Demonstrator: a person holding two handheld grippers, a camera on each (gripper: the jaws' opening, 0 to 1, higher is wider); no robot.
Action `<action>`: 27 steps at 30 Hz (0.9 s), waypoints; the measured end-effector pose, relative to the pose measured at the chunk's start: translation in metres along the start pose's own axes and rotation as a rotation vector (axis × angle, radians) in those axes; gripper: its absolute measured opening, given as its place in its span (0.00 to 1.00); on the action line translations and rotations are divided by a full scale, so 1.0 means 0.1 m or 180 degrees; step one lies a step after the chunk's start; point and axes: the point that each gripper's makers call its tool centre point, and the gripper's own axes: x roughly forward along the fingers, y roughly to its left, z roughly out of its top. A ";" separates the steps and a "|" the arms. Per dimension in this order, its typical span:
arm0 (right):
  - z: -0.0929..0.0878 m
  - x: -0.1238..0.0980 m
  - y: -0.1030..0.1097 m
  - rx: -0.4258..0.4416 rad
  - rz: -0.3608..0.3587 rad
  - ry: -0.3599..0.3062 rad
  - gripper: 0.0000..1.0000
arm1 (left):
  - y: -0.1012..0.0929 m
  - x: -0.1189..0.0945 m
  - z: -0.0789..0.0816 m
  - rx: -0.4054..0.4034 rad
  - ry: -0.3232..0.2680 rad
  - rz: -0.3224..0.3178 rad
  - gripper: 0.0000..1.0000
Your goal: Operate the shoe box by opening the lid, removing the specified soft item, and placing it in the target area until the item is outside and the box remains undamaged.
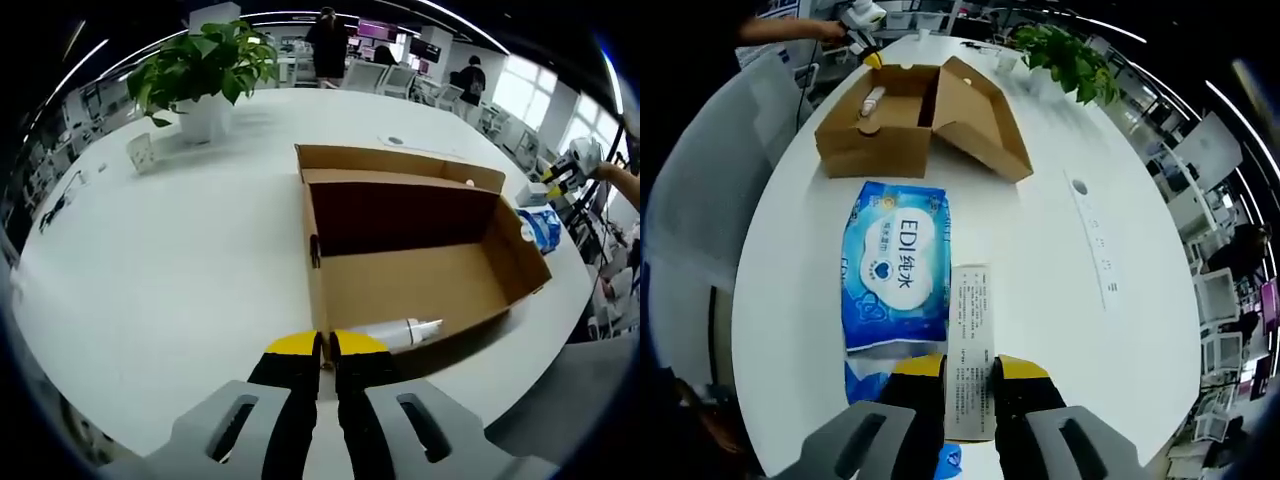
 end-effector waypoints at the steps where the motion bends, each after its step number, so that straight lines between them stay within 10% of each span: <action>1: -0.03 0.02 0.00 0.0008 0.0003 0.0014 0.14 | 0.00 0.00 0.00 0.0000 0.0002 0.0002 0.02; 27: -0.57 0.24 -0.11 -0.0078 0.0164 0.0310 0.14 | 0.00 0.02 0.02 0.0039 0.0082 0.0044 0.02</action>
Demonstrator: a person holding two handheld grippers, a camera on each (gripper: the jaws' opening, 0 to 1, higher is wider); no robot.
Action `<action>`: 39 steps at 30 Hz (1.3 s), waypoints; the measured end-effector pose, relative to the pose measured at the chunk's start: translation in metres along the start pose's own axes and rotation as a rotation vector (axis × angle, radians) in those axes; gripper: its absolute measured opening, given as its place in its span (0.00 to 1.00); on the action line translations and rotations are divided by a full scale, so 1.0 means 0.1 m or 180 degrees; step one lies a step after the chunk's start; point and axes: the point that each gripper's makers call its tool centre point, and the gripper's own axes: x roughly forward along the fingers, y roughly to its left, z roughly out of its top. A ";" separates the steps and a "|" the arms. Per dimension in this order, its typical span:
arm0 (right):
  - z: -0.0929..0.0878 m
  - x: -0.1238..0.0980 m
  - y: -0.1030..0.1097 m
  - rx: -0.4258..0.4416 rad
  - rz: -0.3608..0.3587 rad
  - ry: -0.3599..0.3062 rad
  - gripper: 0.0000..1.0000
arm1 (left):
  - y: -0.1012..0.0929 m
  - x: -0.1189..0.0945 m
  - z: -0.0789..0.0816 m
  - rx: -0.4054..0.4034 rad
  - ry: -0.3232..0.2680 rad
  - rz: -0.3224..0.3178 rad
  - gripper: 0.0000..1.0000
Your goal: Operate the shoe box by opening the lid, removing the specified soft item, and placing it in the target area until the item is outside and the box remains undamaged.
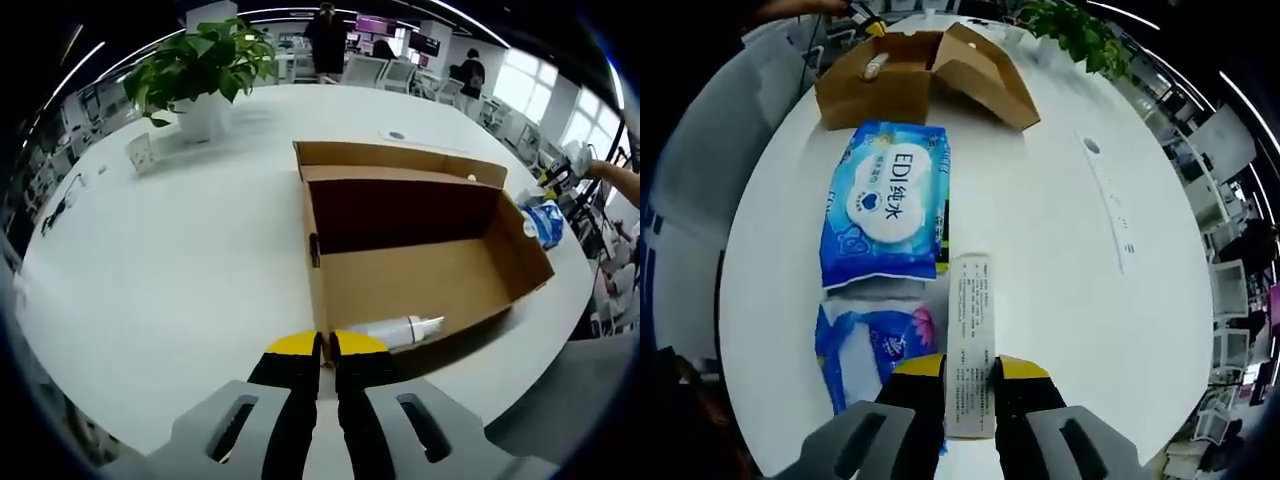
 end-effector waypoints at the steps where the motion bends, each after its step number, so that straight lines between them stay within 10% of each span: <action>1: -0.01 0.00 0.00 0.0001 0.0007 0.0004 0.14 | 0.00 0.00 0.00 0.0001 0.0004 0.0001 0.02; 39: -0.20 0.05 -0.09 -0.0160 -0.0063 0.0189 0.16 | -0.01 -0.01 0.00 0.0140 0.0022 -0.0004 0.03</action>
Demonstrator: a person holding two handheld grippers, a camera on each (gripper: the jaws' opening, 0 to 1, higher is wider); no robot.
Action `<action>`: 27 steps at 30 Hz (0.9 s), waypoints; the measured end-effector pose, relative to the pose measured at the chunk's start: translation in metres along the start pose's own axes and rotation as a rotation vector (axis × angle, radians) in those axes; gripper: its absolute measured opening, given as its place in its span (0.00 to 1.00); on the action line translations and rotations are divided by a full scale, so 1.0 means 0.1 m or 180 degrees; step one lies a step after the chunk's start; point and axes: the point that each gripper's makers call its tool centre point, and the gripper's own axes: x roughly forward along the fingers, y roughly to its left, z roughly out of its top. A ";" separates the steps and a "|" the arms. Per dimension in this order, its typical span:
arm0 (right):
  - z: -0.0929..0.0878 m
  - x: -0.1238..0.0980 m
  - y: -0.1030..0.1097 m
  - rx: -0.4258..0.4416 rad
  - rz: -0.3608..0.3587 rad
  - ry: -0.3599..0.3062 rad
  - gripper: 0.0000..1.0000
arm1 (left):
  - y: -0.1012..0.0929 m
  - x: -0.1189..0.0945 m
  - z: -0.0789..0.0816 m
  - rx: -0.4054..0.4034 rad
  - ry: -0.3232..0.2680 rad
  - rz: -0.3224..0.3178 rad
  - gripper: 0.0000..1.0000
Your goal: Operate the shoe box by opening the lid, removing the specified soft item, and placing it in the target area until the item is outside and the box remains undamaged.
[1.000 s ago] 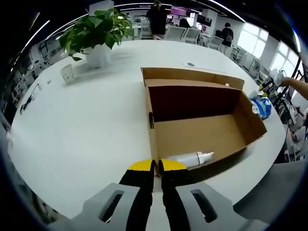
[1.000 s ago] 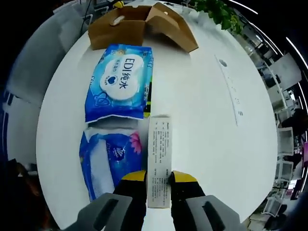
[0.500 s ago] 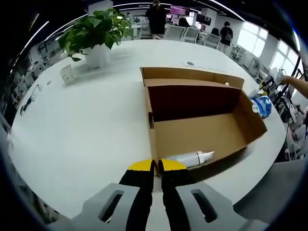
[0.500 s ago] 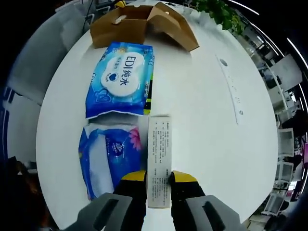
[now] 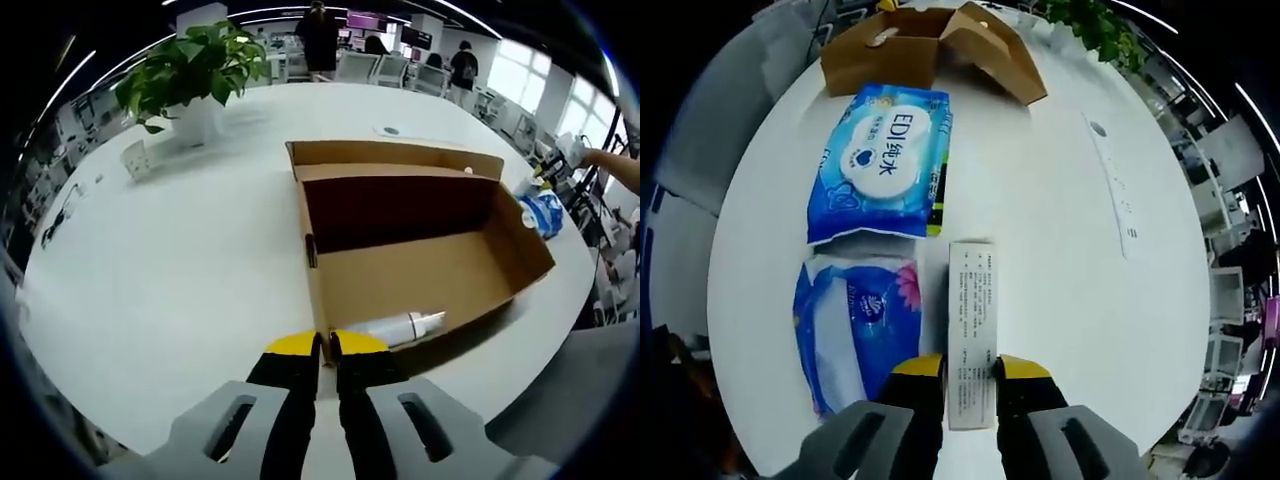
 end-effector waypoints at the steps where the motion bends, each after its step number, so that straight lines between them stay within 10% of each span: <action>1: -0.01 0.00 -0.01 0.0002 -0.0019 0.0013 0.16 | 0.00 0.00 0.00 0.0000 -0.0001 -0.0002 0.03; 27: 0.24 -0.24 -0.05 0.0465 -0.0341 -0.0220 0.35 | -0.02 -0.09 0.20 0.0191 -0.0169 -0.0041 0.07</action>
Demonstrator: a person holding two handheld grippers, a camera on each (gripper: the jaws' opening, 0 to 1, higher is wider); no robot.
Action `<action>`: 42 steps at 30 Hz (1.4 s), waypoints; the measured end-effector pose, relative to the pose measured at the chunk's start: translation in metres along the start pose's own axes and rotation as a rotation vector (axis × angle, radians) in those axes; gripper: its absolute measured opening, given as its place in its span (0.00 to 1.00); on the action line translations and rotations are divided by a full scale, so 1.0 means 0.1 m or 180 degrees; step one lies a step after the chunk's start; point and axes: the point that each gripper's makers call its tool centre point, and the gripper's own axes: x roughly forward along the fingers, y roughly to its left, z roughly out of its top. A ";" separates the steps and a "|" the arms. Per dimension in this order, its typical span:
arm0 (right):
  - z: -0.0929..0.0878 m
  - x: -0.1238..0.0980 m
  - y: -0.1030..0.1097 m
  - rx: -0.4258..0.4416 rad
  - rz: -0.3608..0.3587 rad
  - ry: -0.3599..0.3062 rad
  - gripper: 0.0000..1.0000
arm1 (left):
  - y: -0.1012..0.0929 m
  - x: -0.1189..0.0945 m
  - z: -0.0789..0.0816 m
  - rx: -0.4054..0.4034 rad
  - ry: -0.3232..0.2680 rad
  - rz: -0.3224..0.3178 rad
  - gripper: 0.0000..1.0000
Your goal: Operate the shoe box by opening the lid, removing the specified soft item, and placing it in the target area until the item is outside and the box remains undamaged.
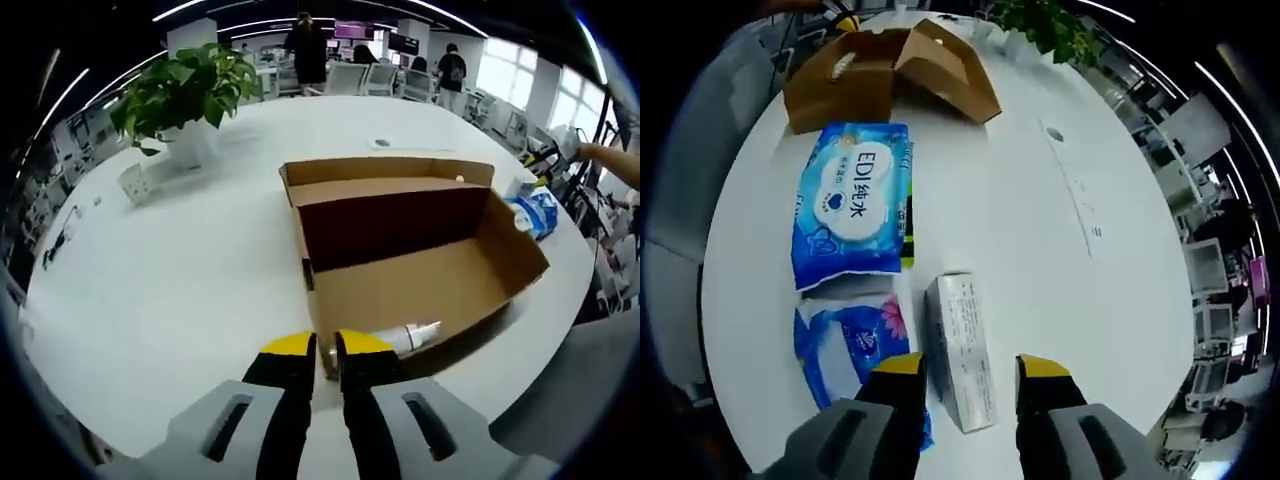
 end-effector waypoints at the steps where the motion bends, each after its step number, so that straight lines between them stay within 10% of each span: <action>1: 0.02 -0.01 0.02 -0.0004 0.0007 -0.0013 0.36 | -0.02 0.00 0.01 0.0010 0.0002 -0.0031 0.07; 42: 0.78 -0.65 0.93 0.1489 -0.0324 -0.0866 1.00 | -0.46 0.05 0.42 0.1490 0.0097 -0.0828 0.35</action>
